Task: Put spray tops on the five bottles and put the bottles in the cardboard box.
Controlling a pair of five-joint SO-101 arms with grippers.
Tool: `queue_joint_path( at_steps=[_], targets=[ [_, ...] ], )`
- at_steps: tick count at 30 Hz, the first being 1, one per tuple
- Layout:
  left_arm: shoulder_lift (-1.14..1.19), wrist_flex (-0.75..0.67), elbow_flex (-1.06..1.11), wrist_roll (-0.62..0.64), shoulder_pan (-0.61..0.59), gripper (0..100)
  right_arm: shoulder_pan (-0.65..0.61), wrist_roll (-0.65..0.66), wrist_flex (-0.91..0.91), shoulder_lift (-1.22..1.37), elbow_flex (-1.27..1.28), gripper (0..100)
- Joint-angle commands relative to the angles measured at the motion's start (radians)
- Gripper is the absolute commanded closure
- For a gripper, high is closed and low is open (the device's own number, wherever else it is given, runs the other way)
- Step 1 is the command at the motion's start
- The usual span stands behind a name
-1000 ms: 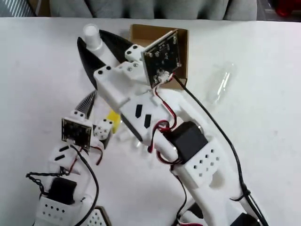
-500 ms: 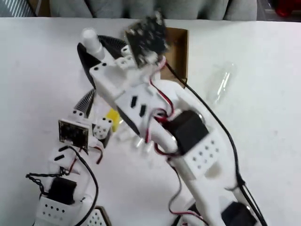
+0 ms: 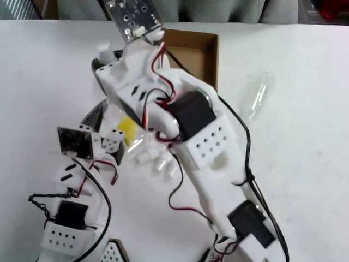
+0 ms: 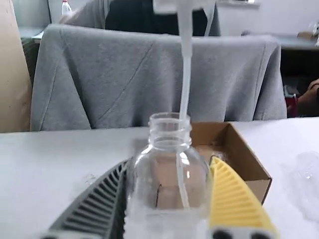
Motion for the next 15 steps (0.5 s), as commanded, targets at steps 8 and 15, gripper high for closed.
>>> queue_joint_path(
  at_steps=[8,15],
  targets=[
    [0.008,-0.044,-0.066,0.011,-0.016,98,0.015,0.012,0.124,0.107,-0.226,97.1],
    [0.01,-0.044,-0.066,0.011,-0.018,98,0.001,-0.012,0.214,0.176,-0.344,85.1]
  ],
)
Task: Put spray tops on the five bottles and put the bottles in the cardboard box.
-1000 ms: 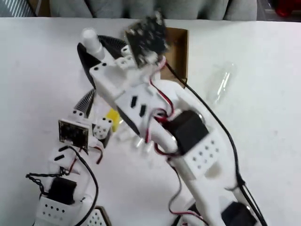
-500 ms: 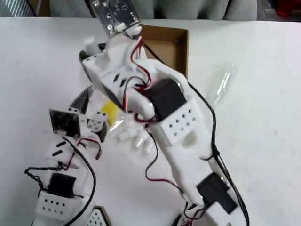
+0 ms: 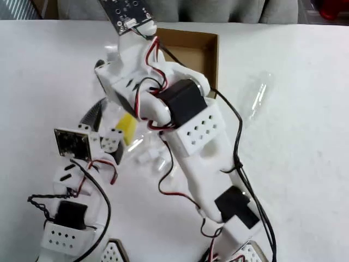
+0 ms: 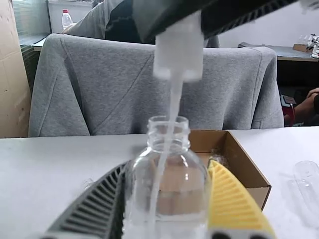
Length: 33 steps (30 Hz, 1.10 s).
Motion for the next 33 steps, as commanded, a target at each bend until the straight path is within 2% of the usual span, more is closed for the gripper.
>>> queue_joint_path(
  at_steps=[1,10,15,17,19,20,22,24,33],
  targets=[
    [0.007,-0.034,-0.061,0.011,-0.013,98,-0.008,-0.026,0.05,0.008,-0.114,85.0],
    [0.008,-0.034,-0.06,0.011,-0.015,98,-0.001,-0.035,0.093,0.002,-0.186,85.0],
    [0.008,-0.034,-0.06,0.011,-0.015,98,0.051,-0.035,0.085,0.002,-0.233,85.5],
    [0.008,-0.034,-0.06,0.011,-0.015,98,0.071,-0.035,0.085,0.008,-0.249,88.9],
    [0.008,-0.034,-0.06,0.011,-0.015,98,0.082,-0.035,0.077,0.015,-0.255,98.1],
    [0.008,-0.034,-0.06,0.011,-0.015,98,0.085,-0.035,0.065,0.015,-0.249,99.3],
    [0.008,-0.034,-0.06,0.011,-0.015,98,0.087,-0.035,0.058,0.015,-0.224,96.2],
    [0.008,-0.034,-0.06,0.011,-0.015,98,0.085,-0.035,0.041,0.015,-0.193,98.8],
    [0.008,-0.034,-0.06,0.011,-0.015,98,0.044,-0.028,0.048,0.016,-0.107,98.5]
  ],
)
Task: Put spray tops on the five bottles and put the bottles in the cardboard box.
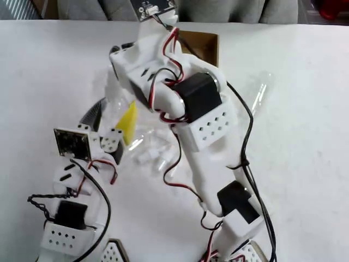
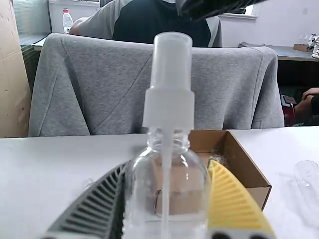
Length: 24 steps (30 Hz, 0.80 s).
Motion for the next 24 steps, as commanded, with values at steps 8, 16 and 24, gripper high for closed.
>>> queue_joint_path(
  at_steps=[8,16,24],
  targets=[
    [0.008,-0.034,-0.06,0.011,-0.013,98,-0.064,0.035,0.073,-0.01,-0.009,98.5],
    [0.008,-0.034,-0.052,0.006,-0.015,98,-0.119,0.095,0.168,-0.012,-0.009,98.5],
    [0.008,-0.034,-0.051,0.005,-0.013,98,-0.087,0.094,0.108,-0.021,-0.011,98.2]
  ],
)
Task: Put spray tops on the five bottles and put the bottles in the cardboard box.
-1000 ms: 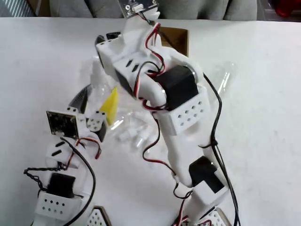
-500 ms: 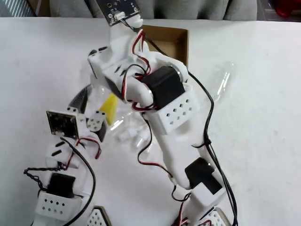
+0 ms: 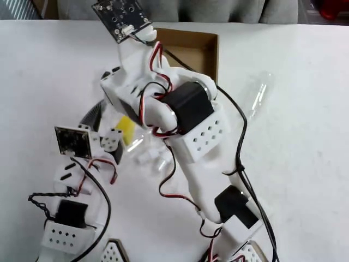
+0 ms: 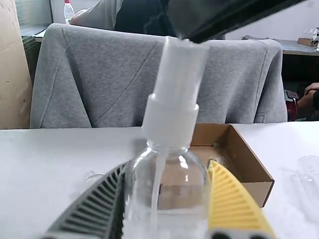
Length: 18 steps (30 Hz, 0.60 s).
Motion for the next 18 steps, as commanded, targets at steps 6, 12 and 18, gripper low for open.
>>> queue_joint_path(
  at_steps=[6,12,18],
  targets=[
    [-0.001,-0.034,-0.054,0.002,-0.007,98,0.085,0.011,-0.128,-0.019,-0.015,98.1],
    [-0.001,-0.034,-0.054,0.003,-0.008,98,0.102,0.011,-0.074,-0.044,-0.095,98.1],
    [-0.001,-0.034,-0.054,0.0,-0.01,98,0.268,-0.012,0.039,-0.024,-0.13,98.1]
  ],
)
